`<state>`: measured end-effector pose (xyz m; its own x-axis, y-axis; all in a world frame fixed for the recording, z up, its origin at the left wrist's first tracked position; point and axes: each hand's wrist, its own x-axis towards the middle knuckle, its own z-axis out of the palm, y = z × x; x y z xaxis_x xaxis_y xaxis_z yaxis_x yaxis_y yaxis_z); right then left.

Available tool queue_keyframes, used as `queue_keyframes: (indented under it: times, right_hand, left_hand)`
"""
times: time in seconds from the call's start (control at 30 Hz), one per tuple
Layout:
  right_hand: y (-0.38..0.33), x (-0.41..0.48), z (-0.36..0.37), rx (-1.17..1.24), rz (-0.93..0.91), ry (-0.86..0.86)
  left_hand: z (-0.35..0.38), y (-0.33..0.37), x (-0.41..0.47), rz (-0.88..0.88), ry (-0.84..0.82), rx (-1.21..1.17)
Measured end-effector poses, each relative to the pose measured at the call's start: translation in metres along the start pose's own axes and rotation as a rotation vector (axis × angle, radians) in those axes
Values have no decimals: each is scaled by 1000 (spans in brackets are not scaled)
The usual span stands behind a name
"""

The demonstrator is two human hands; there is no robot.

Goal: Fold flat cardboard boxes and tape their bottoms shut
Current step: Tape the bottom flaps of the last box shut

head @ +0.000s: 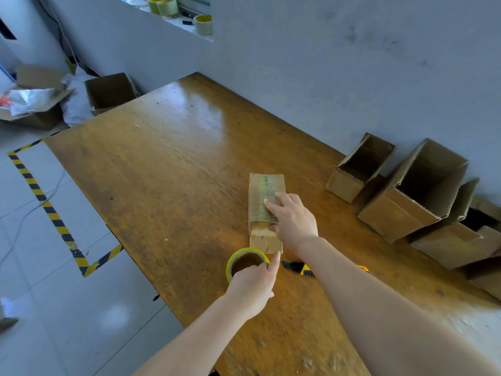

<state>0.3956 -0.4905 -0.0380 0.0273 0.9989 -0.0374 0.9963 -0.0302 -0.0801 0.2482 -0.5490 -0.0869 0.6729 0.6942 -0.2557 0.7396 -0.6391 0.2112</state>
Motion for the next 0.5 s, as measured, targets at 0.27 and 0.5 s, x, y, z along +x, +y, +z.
queue_keyframes:
  times: [0.27,0.5]
  right_hand:
    - [4,-2,-3,70,-12,-5]
    - [14,-7,-1,287,0,47]
  left_hand:
    - [-28,-29,6,-249,268,-454]
    - [-53,-44,46,-253,362,-475]
